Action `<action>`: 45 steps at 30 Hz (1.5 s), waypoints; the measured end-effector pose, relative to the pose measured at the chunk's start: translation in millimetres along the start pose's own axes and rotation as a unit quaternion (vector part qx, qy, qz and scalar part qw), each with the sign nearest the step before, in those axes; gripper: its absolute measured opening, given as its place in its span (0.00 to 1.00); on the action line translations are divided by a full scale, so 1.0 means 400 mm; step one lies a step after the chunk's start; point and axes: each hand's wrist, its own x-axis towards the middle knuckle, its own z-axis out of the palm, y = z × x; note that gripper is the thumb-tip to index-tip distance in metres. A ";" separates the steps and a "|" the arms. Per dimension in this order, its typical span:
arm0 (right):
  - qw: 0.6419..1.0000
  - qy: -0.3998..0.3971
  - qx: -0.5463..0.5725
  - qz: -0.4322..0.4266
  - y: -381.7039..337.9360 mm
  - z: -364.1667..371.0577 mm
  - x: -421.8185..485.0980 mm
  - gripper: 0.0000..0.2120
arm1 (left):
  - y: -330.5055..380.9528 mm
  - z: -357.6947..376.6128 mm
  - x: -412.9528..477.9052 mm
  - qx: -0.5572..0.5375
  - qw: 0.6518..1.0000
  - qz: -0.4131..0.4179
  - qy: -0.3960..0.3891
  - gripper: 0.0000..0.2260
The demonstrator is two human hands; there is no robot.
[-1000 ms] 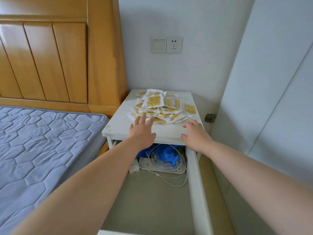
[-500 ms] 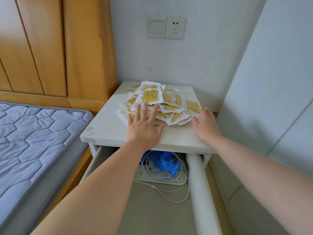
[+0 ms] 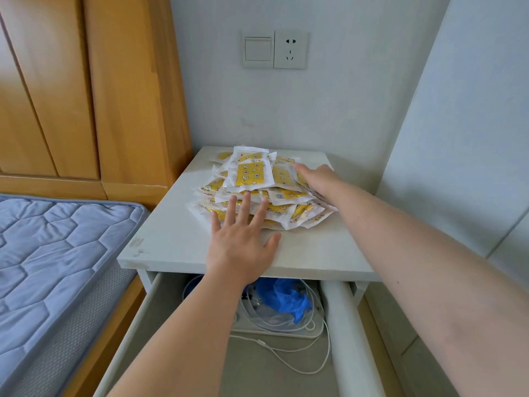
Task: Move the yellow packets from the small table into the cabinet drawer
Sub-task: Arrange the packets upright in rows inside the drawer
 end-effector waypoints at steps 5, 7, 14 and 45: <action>0.995 0.010 -0.094 0.034 -0.038 0.009 -0.006 0.42 | -0.001 0.000 -0.002 -0.003 1.000 -0.002 0.003 0.30; 0.993 0.007 -0.118 0.031 -0.050 0.007 -0.004 0.35 | -0.001 -0.003 -0.002 -0.005 1.000 -0.003 0.006 0.30; 0.993 -0.010 -0.121 0.009 -0.032 -0.017 0.011 0.19 | -0.002 -0.004 -0.003 -0.013 1.000 -0.003 0.001 0.30; 0.912 -0.051 0.392 0.114 0.032 -0.085 -0.037 0.11 | 0.001 -0.006 -0.006 -0.038 0.999 -0.009 0.014 0.31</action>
